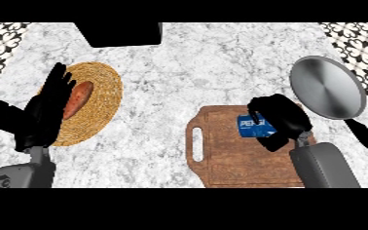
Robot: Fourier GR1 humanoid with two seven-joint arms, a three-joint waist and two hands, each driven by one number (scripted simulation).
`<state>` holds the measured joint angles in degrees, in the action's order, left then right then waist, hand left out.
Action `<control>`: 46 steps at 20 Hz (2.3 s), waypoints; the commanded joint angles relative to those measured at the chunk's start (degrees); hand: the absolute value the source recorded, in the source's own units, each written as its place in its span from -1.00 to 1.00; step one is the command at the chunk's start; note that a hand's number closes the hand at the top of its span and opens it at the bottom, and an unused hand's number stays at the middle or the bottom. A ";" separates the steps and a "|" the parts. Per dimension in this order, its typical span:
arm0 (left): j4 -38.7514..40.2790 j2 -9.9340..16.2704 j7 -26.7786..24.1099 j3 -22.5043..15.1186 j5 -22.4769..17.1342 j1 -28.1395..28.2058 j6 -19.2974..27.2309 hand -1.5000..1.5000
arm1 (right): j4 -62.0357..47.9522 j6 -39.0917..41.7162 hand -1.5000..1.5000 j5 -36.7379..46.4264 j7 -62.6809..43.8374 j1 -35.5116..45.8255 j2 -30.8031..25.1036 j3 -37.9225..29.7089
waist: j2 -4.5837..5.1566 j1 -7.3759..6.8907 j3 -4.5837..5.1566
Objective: Pick the can from the cutting board and place it in the pan
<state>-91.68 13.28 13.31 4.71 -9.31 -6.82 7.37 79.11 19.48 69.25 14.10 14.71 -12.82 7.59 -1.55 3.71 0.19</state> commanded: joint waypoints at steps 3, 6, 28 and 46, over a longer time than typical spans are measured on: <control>-1.03 0.67 0.26 0.27 -0.03 0.56 -0.57 0.00 | 22.31 -4.29 1.00 2.37 -10.08 -6.91 -0.58 -3.71 | 0.29 -0.04 -0.08; 0.79 0.16 -0.33 0.52 -0.82 -0.59 -1.23 0.00 | 31.58 -4.88 1.00 3.17 -12.20 -7.36 -0.94 -5.04 | 0.82 -1.23 -0.11; -0.99 -0.01 2.76 0.64 0.14 -2.89 -3.37 0.00 | 14.35 -2.99 1.00 -14.05 -8.30 6.75 -11.35 -36.13 | 1.72 -4.43 -0.24; 2.62 -2.26 -1.19 0.33 1.74 -4.51 -3.71 0.00 | -47.11 -30.38 1.00 -14.06 22.27 21.69 -21.73 -38.39 | 2.19 -5.45 -0.32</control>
<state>-89.94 10.71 12.47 4.22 -7.41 -10.51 3.94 43.70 -4.56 53.77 31.65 32.80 -33.06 -31.10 0.54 -1.46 -0.12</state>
